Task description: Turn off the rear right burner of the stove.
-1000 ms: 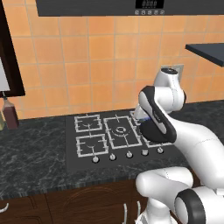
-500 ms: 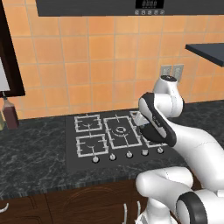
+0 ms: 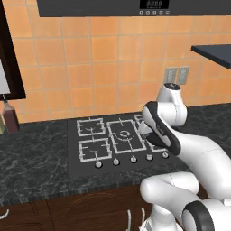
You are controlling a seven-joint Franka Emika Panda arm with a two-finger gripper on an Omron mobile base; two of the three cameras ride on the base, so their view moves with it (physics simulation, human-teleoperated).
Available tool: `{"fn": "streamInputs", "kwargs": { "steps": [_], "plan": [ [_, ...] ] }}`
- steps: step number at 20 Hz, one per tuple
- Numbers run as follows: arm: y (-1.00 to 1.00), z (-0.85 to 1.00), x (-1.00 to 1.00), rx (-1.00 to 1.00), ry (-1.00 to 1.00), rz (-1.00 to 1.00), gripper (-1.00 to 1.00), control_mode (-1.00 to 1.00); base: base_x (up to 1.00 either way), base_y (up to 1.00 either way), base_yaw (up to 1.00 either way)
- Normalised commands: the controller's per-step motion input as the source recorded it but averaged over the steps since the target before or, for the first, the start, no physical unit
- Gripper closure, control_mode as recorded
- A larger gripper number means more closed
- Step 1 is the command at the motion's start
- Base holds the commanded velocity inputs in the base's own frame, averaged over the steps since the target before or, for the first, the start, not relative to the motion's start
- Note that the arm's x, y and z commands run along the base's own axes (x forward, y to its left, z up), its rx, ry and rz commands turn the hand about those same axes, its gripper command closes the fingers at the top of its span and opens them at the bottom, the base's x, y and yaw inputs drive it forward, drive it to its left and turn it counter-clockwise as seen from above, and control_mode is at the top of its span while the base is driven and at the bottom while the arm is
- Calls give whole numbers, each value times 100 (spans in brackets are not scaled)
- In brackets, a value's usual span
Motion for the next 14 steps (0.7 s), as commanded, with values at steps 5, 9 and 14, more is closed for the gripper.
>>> {"fn": "streamInputs", "kwargs": {
  "steps": [5, 9, 14],
  "plan": [
    [-30, -41, -6, -9, 5, 5, -100, -100, 0, 0, 0],
    [-29, -49, -16, -4, 7, 15, -100, -100, 0, 0, 0],
    [4, -42, -8, 0, 1, 14, -100, -100, 0, 0, 0]
  ]
}}
